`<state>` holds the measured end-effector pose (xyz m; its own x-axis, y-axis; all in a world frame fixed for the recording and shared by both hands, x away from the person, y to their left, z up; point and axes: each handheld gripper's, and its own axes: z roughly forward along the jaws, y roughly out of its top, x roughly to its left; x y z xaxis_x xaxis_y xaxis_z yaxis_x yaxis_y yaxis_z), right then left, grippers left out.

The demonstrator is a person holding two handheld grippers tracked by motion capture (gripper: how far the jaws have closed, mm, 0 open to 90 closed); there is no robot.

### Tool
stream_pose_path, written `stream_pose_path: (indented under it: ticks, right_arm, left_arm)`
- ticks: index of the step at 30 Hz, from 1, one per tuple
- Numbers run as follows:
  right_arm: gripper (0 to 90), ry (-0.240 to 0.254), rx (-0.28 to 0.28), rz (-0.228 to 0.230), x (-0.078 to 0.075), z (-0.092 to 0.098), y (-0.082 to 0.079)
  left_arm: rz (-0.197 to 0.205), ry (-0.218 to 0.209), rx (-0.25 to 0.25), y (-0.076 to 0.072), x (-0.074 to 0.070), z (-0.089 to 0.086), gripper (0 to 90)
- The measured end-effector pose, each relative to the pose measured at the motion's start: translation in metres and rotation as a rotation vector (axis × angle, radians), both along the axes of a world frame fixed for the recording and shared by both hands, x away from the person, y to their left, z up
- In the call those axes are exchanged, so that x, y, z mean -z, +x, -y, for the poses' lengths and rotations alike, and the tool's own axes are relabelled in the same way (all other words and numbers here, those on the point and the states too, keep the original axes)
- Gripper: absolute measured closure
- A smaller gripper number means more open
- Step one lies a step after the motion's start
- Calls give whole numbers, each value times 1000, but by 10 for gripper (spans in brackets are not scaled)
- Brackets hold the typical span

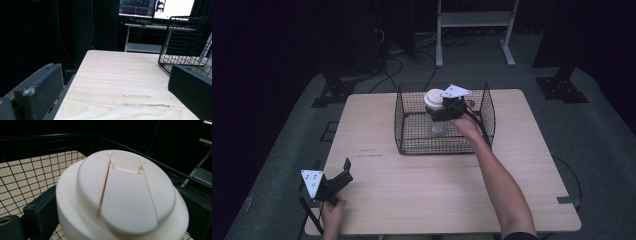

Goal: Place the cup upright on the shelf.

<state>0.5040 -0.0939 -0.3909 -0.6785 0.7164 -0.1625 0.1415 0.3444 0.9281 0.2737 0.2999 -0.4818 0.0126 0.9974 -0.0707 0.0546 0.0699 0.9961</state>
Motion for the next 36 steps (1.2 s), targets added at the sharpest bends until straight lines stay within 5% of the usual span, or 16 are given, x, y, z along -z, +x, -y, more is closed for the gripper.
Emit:
stream_pose_path:
  ticks: [23, 36]
  right_arm:
    - [23, 26, -2, 16, -9, 3, -4]
    - [23, 83, -9, 48, -25, 6, -11]
  left_arm:
    - [1, 8, 0, 0, 0, 1, 0]
    - [-1, 8, -4, 0, 0, 1, 0]
